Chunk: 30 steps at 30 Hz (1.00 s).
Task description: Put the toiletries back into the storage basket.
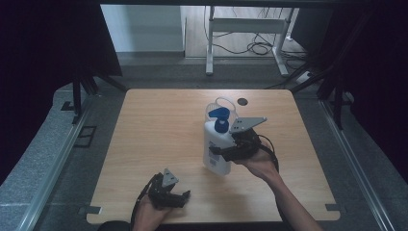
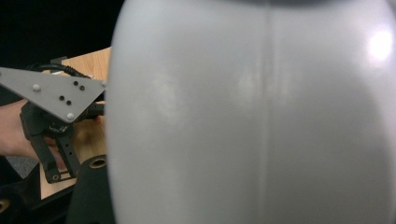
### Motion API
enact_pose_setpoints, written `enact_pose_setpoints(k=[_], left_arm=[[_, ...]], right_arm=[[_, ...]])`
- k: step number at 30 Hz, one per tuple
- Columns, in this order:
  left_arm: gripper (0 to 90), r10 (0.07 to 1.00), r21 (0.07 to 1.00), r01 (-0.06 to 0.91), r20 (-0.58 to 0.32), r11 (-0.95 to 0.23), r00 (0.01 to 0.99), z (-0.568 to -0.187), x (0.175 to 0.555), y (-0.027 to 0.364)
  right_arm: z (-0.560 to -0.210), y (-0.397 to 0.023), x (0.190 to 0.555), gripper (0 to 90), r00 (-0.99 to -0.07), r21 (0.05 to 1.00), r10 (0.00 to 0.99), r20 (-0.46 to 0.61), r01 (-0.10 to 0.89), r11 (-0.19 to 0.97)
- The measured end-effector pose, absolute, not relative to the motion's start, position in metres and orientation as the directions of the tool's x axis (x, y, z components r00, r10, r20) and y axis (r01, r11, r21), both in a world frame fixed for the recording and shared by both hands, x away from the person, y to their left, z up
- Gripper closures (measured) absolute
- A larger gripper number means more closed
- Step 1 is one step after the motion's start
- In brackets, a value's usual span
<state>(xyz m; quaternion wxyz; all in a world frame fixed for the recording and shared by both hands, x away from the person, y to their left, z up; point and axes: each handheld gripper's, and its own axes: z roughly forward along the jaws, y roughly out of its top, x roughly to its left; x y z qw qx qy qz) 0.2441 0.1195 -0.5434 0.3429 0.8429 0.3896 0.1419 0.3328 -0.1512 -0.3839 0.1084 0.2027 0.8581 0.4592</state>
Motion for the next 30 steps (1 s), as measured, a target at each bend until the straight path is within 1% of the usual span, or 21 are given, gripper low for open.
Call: enact_pose_setpoints(k=[21, 30], left_arm=[[12.0, 0.754, 0.688, 0.560, -0.028, -0.461, 0.656, -0.543, 0.244, 0.119], [12.0, 0.754, 0.688, 0.560, -0.029, -0.461, 0.656, -0.543, 0.244, 0.119]], right_arm=[[-0.359, -0.156, 0.361, 36.5, -0.901, 0.842, 0.433, 0.015, 0.245, 0.481], [-0.350, -0.154, 0.372, 36.5, -0.903, 0.844, 0.429, 0.000, 0.230, 0.484]])
